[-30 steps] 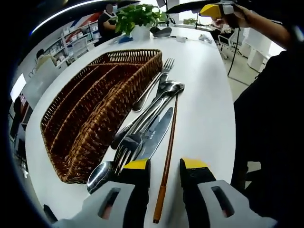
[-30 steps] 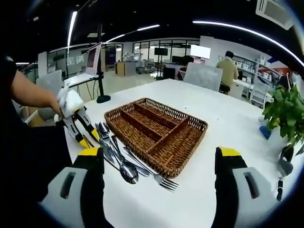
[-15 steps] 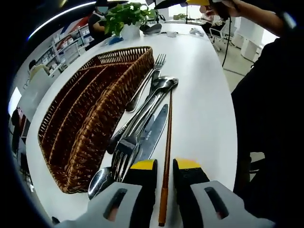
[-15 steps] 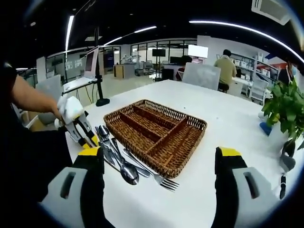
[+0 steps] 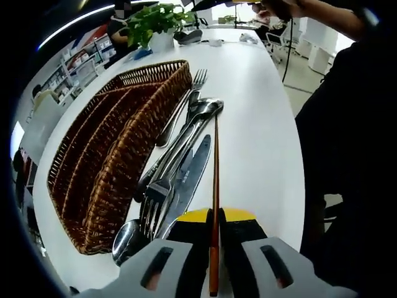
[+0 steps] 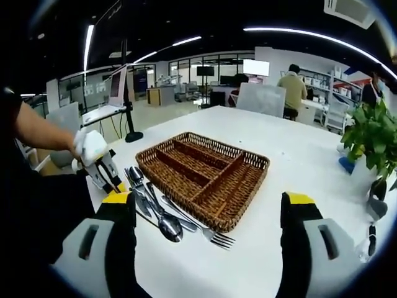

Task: Arrange the knives, forks, and spoons in their matching storage slots by inserting each utensil handle-first until every utensil is classified and aligned in the correct compartment

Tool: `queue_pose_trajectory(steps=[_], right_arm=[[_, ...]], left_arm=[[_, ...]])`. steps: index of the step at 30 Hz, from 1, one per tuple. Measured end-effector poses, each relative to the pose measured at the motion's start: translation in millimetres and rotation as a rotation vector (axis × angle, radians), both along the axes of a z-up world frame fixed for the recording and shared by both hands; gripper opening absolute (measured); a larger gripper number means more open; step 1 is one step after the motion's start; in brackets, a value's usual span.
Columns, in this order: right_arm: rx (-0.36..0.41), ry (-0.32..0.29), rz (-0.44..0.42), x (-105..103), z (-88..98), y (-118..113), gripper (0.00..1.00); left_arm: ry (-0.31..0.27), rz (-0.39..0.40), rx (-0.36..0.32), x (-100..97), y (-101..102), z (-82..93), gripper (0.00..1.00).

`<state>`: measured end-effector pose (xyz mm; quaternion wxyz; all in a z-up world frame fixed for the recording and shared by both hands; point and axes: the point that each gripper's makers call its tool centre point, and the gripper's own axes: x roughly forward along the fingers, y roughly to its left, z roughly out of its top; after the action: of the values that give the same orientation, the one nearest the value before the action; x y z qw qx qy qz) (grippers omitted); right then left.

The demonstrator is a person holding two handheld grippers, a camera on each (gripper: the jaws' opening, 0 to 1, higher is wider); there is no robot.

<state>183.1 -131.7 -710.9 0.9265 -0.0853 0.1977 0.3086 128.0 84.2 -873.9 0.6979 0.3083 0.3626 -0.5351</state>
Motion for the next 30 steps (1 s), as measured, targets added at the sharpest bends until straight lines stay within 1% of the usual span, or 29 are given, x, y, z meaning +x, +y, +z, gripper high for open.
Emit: queue_pose_trajectory(steps=[1, 3, 7, 11, 13, 15, 18, 23, 28, 30], right_arm=[[0.000, -0.001, -0.001, -0.1, 0.6, -0.4, 1.00], [0.002, -0.005, -0.002, -0.9, 2.0, -0.6, 1.00], [0.006, 0.000, -0.009, -1.1, 1.3, -1.8, 1.00], [0.014, -0.005, -0.005, -1.8, 2.6, 1.2, 1.00], [0.012, -0.005, -0.003, -2.1, 1.9, 2.4, 1.00], [0.013, -0.002, -0.002, -2.2, 0.8, 3.3, 1.00], [0.011, -0.002, 0.003, -1.7, 0.9, 5.1, 1.00], [0.013, -0.005, 0.003, -0.6, 3.0, 5.7, 1.00], [0.010, -0.004, 0.009, -1.5, 2.4, 8.6, 1.00], [0.011, -0.002, 0.011, -2.0, 2.0, 10.2, 1.00]], left_arm=[[0.011, 0.009, 0.002, 0.3, 0.0, -0.2, 0.05], [0.010, 0.002, 0.005, 1.5, -1.2, -0.7, 0.05], [-0.026, -0.074, 0.036, -1.9, -1.5, -0.5, 0.04], [-0.035, -0.038, 0.041, -0.2, -1.3, 0.1, 0.03], [-0.038, -0.028, 0.029, 0.5, -2.6, 2.1, 0.03], [-0.029, -0.023, 0.015, 0.3, -4.3, 6.4, 0.03], [-0.020, -0.015, 0.013, 0.8, -3.6, 11.7, 0.03], [-0.010, -0.017, -0.007, 0.0, -2.7, 18.0, 0.03], [0.005, -0.030, 0.001, -5.4, 2.2, 20.5, 0.03], [0.015, -0.023, -0.002, -6.2, 5.6, 22.9, 0.03]])
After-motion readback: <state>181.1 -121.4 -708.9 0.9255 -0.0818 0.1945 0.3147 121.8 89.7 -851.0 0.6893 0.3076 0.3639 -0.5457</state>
